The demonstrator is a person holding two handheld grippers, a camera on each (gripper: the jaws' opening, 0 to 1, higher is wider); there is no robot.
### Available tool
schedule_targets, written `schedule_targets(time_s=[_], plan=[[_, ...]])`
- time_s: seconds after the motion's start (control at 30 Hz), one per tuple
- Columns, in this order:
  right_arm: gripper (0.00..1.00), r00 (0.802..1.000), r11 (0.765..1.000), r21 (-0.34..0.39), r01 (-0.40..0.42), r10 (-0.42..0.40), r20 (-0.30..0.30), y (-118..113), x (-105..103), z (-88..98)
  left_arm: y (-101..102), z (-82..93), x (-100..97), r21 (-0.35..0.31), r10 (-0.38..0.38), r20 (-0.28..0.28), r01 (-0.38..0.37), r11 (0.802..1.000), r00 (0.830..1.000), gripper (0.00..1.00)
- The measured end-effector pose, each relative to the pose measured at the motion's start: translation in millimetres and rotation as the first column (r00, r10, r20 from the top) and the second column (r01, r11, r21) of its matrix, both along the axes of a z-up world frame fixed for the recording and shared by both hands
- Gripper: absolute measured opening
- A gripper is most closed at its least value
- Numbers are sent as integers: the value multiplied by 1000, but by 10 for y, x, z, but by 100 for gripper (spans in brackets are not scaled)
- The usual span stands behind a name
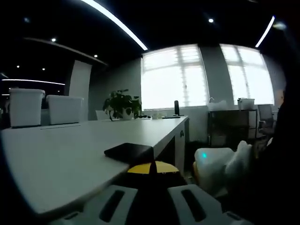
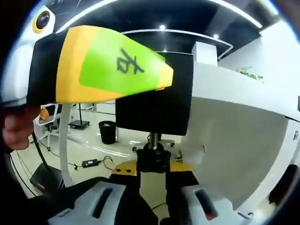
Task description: Clamp the fixed fixture on the desktop, loosen the retaining clip, secure it to the edge of the desk, and tighten the retaining clip.
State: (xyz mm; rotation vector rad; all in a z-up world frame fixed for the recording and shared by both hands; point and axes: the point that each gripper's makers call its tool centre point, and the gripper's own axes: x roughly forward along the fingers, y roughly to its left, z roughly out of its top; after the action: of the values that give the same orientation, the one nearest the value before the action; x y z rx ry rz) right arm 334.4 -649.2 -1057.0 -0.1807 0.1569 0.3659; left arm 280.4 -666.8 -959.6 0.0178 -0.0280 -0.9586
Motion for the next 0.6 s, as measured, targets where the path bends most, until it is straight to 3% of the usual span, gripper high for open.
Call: schedule_targets(time_s=[0.03,0.07,0.2,0.6], plan=[[19,1000,998,-64,-15,16,6,-8,-1,-14,4,0,6,-1,3,-2,-3,1000,1000,1],[20,1000,997,-82,-1,3,17,-17,-4,2,4,1,8,-2,3,-4,-3,1000,1000,1],[27,999,997,-72,-11,13,30,62,-35,27,2,-11,16,-4,6,-6,-6,1000,1000,1],[24,999,998,-53,30,-28,43,51,14,61,-1,-30,29,2,10,1,-10,1000,1000,1]])
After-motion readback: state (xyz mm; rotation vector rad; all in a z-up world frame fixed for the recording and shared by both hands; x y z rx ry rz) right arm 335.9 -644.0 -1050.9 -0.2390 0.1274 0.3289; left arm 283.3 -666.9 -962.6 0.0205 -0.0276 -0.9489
